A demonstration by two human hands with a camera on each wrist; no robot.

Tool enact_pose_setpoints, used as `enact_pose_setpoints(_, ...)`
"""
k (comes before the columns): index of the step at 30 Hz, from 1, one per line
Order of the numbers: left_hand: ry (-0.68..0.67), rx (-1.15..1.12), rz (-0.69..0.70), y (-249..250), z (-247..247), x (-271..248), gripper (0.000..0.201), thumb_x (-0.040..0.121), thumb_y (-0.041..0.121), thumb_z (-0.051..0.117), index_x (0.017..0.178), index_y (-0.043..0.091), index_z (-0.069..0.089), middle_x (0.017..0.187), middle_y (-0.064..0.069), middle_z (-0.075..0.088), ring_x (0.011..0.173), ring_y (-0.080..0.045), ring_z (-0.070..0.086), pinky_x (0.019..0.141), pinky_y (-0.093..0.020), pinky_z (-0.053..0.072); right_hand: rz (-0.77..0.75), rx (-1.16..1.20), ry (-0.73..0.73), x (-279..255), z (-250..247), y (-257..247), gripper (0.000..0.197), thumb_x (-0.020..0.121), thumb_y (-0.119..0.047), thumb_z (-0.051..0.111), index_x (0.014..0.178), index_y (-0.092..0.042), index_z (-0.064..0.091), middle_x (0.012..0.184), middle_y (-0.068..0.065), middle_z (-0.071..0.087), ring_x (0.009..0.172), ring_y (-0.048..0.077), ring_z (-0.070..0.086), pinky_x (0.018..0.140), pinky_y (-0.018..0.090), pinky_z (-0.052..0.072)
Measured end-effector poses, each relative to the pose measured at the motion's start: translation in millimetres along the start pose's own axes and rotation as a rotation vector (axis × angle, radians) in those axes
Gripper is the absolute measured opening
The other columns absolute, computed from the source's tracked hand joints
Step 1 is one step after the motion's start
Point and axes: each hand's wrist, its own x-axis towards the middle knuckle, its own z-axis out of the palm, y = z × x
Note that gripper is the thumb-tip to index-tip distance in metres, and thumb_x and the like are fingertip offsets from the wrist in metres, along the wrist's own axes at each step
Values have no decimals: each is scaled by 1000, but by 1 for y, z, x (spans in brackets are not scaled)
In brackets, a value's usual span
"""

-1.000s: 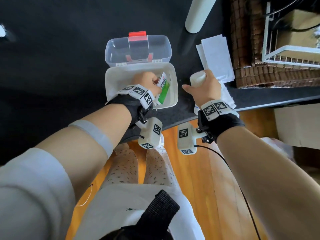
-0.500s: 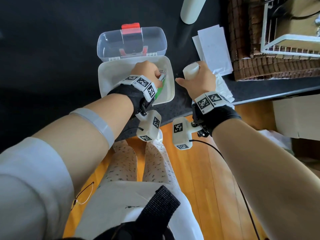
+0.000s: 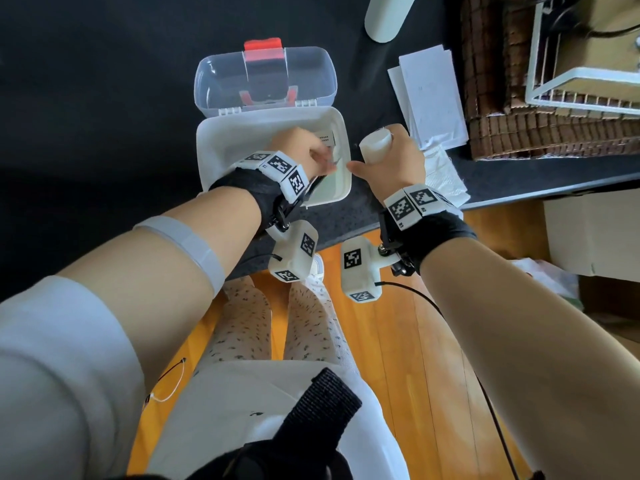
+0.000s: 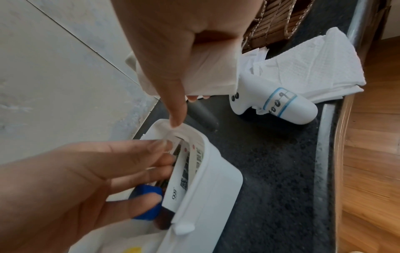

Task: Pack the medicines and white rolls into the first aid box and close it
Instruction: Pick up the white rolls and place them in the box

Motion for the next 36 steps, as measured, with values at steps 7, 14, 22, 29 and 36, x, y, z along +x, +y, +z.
enact_pose_setpoints(7,216,-336,-106,-34,-49,-14,31,83,3,54,107,18,69,85,7,67,83,-13,64,53,-15,56,-3,128,-9,-6,7,-31,53,79,-23,65,126,-13,43,108,3,54,99,20,53,85,27,44)
enact_pose_setpoints(14,512,-413,-456,-106,-85,-34,21,70,19,69,82,20,52,98,-10,54,84,-28,61,70,-45,58,-88,53,124,-11,44,-96,59,80,-45,64,126,-9,51,131,12,44,123,28,40,101,30,33)
enact_pose_setpoints(22,91,-732,-459,-133,-77,-36,18,86,15,62,73,16,50,75,-3,58,65,-13,57,59,-28,53,-144,-13,-126,-19,98,-121,52,77,-45,66,119,-19,50,110,6,66,96,28,66,84,44,55)
enact_pose_setpoints(29,-26,-662,-341,-145,-85,-33,16,86,20,63,77,18,49,76,0,60,65,-12,62,63,-31,56,-22,-175,-218,-6,135,-127,46,73,-35,62,113,-15,55,103,9,69,90,27,69,82,38,57)
enact_pose_setpoints(36,-19,-651,-337,-148,-84,-32,18,84,22,66,74,20,50,79,0,62,72,-13,64,68,-33,57,62,-32,-405,7,154,-118,17,78,-14,64,94,-6,64,69,9,60,69,26,58,65,35,52)
